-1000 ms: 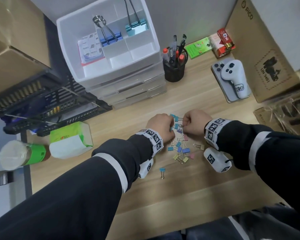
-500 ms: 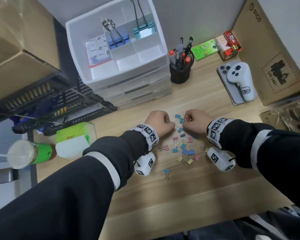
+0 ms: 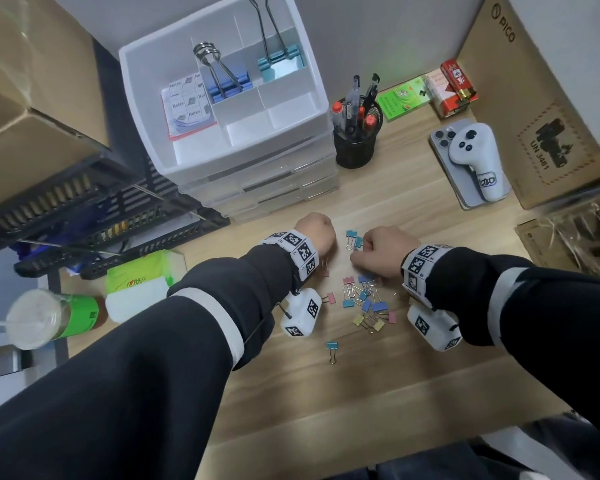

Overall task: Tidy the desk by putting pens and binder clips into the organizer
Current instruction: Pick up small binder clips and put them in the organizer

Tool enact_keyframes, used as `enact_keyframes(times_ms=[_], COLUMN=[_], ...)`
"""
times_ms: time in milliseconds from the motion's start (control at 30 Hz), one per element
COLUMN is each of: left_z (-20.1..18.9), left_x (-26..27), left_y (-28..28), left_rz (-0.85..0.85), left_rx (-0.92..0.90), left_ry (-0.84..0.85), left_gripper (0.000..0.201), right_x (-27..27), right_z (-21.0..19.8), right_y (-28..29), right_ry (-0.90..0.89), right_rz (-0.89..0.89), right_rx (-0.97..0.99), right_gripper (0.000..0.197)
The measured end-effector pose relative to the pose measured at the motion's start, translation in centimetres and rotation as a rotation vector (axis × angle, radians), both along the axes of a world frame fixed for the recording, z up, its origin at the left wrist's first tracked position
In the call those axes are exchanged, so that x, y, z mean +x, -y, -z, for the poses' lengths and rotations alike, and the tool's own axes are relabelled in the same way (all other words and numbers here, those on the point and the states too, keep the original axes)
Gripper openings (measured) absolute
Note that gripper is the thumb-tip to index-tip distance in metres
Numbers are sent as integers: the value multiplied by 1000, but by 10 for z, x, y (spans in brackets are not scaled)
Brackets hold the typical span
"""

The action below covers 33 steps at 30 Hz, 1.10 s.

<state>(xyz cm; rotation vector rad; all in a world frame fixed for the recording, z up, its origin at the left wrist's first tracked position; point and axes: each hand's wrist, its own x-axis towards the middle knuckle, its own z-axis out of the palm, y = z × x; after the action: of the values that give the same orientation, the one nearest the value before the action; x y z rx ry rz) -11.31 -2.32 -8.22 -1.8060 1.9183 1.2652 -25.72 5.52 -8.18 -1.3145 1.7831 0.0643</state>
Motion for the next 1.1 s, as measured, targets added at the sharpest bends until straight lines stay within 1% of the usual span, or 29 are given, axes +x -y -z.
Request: enact_keyframes(times_ms=[67, 100, 133, 200, 267, 333, 467, 533, 633, 667, 733, 767, 800, 900, 967, 1033, 1100], left_z=[1, 3, 3, 3, 5, 7, 11, 13, 16, 16, 15, 15, 15, 12, 9, 6, 4], left_x=[-4, -6, -8, -12, -15, -18, -22, -20, -15, -12, -6, -4, -2, 1, 0, 0, 3], left_y=[0, 0, 0, -2, -3, -3, -3, -5, -7, -8, -8, -8, -7, -7, -8, -10, -12], left_rz=[93, 157, 228, 352, 439, 499, 567, 567, 566, 558, 541, 540, 541, 506, 476, 431, 345], left_rx=[-38, -55, -73, -115, -161, -198, -224, -236, -265, -274, -291, -300, -307, -317, -292, -259, -229], left_ry=[5, 23, 52, 88, 96, 93, 87, 95, 95, 98, 121, 138, 152, 163, 173, 170, 158], left_gripper=[19, 15, 16, 29, 38, 37, 23, 22, 34, 40, 49, 49, 46, 31, 27, 27, 26], right_x=[-9, -13, -16, -22, -28, -34, -39, -36, -31, -30, -27, -24, -21, -11, -5, 0, 4], right_z=[2, 3, 4, 6, 6, 7, 12, 14, 18, 20, 23, 24, 24, 24, 22, 24, 23], right_y=[1, 1, 0, -2, -3, -3, 0, 3, 8, 10, 12, 13, 12, 13, 15, 18, 21], right_ry=[86, 134, 186, 294, 367, 386, 461, 467, 394, 351, 251, 199, 139, -55, -153, -222, -237], right_rz=[89, 127, 169, 274, 332, 340, 465, 507, 525, 501, 393, 331, 275, 123, 44, -19, -63], right_rx=[-13, -8, -1, -8, -21, -16, 48, 26, -61, -89, -112, -116, -125, -180, -199, -206, -179], right_gripper=[41, 42, 39, 34, 39, 41, 24, 23, 26, 25, 16, 12, 13, 33, 39, 36, 29])
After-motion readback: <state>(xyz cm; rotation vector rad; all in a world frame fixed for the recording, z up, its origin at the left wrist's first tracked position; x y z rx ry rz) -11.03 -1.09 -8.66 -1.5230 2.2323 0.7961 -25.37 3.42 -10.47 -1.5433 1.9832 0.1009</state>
